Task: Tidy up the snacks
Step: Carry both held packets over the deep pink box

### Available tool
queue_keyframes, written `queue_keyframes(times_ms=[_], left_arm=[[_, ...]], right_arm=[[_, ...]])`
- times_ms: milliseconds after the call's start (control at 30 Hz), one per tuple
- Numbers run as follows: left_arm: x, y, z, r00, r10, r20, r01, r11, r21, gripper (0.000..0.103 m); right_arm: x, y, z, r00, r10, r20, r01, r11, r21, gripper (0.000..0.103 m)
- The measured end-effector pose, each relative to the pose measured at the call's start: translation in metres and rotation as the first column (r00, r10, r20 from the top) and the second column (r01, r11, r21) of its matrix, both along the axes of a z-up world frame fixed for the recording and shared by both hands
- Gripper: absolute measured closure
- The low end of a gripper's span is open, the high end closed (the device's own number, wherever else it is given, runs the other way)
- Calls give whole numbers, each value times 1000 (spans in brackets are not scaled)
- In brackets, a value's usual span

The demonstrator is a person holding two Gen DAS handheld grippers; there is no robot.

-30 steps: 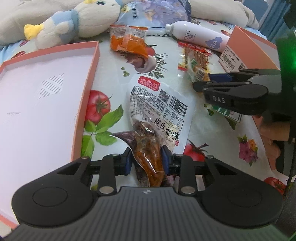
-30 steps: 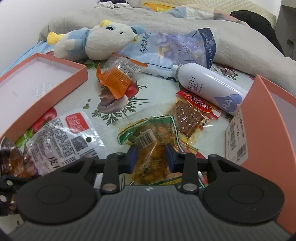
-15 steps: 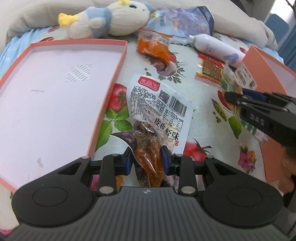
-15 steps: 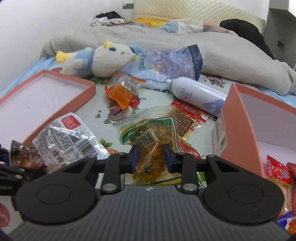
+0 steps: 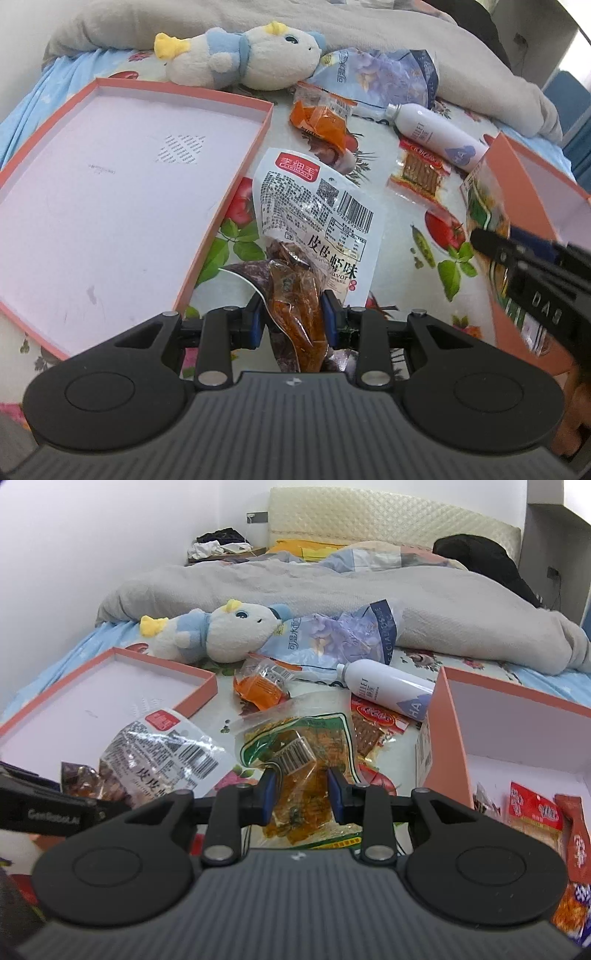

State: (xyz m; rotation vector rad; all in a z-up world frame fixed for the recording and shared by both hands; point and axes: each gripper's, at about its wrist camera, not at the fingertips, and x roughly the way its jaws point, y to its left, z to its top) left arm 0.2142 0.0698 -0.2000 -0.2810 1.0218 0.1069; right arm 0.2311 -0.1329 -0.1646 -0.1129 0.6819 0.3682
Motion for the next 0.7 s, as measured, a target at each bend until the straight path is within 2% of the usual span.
queue_keyframes(times_ms=[267,567,700], left_arm=[[-9,-14,23,998,1,58,2,998,-55,67],[-10,-29,62,991,-13,135,21,998,-61,67],[-7,-41,89,982,-40,186,46,999,-27,67]], right_arm=[[-18,-6,21,1000,-8,-22,8,999,32,70],[-22,-19,51,1000,-26,-12,27,997,67,70],[-26,-22,71,999,-23,26,21,997,69,70]])
